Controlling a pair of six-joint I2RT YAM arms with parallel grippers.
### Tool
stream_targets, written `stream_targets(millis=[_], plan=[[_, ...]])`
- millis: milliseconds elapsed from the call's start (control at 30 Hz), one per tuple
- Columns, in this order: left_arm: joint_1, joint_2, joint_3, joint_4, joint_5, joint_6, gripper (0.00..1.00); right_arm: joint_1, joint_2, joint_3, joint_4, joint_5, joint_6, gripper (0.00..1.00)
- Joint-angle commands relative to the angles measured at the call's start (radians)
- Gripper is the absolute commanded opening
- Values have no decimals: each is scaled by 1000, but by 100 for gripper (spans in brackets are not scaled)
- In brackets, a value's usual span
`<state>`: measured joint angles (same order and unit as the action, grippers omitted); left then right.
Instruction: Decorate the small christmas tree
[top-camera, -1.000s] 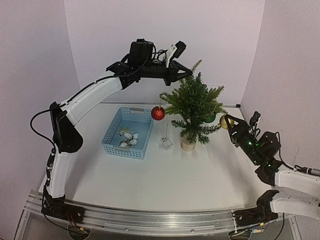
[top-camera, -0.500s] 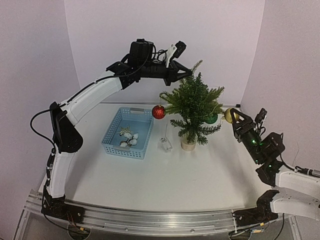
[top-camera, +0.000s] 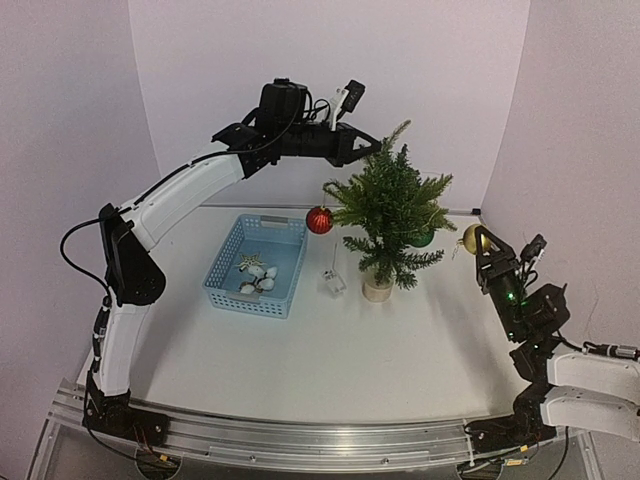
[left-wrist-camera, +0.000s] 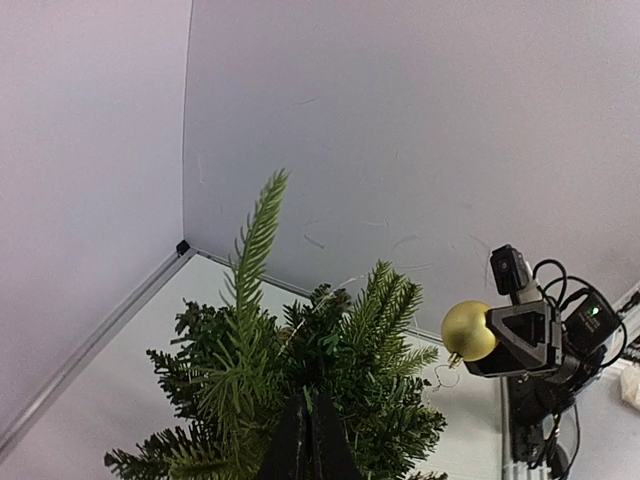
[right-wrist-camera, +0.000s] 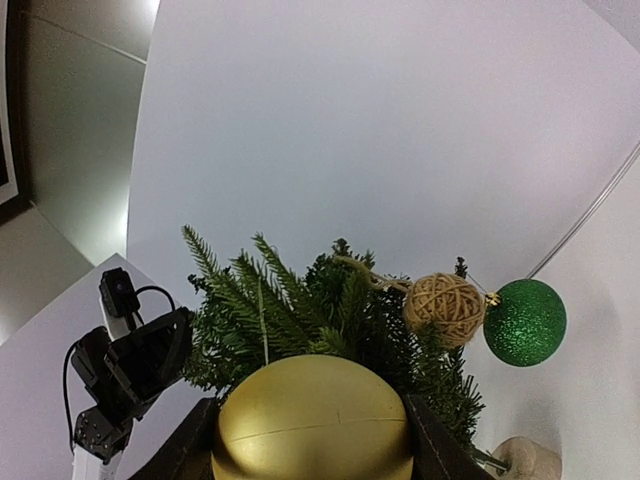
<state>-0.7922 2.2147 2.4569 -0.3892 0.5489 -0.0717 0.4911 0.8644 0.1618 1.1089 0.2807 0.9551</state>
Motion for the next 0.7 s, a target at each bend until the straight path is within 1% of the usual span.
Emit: stream_targets(millis=[0,133,200,367,567,667], plan=[[-4,-2,-10,-113,-10,-130,0,-3,25,11,77,97,105,0],[-4,-3,-22,-104,-12,-141,0,-3,74,1,99,101,191,0],[-4,-3,-27,-108,-19,-132,0,-3,77,-10,98,92,201,0],[-1,-7,-24,-110,-12,-118,0,-3,81,18,97,37,174,0],[0,-11,-22,-105,-12,-113,0,-3,34,20,97,21,153,0],[1,-10,-23,-105,-7,-111,0,-2,13,37,95,-29,132,0]])
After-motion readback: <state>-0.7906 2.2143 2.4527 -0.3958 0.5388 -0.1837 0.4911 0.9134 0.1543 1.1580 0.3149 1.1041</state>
